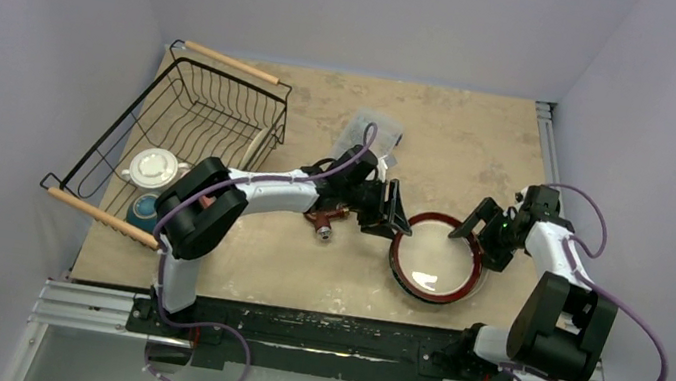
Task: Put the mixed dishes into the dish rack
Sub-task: Pick up the plate at the center of the board.
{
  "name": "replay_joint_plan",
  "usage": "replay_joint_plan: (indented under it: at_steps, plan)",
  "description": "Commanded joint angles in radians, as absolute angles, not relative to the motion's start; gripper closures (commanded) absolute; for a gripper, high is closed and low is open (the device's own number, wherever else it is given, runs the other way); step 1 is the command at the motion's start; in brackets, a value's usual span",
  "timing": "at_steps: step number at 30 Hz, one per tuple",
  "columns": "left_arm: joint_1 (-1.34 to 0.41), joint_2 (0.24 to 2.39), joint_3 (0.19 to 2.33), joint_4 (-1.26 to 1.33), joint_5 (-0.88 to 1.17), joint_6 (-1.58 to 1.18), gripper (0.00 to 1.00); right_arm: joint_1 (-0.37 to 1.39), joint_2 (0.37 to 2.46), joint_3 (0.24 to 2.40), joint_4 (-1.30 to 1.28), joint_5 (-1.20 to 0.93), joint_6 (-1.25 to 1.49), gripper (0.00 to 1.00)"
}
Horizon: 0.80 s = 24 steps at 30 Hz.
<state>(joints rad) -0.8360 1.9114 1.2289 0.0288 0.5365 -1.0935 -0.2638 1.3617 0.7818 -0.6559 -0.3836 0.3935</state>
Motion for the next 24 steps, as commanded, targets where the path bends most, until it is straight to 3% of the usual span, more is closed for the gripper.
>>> replay_joint_plan:
  at_steps: [1,15,24]
  plan:
    - [-0.847,1.894,1.249,0.233,0.623,-1.180,0.49,-0.243,1.381,0.792,-0.635,-0.433,0.400,0.19]
    - [-0.867,2.011,1.290,0.435,0.715,-1.348,0.45,-0.241,1.400,0.766,-0.599,-0.468,0.441,0.22]
    - [-0.874,1.987,1.272,0.568,0.709,-1.328,0.51,-0.240,1.399,0.750,-0.595,-0.477,0.438,0.25]
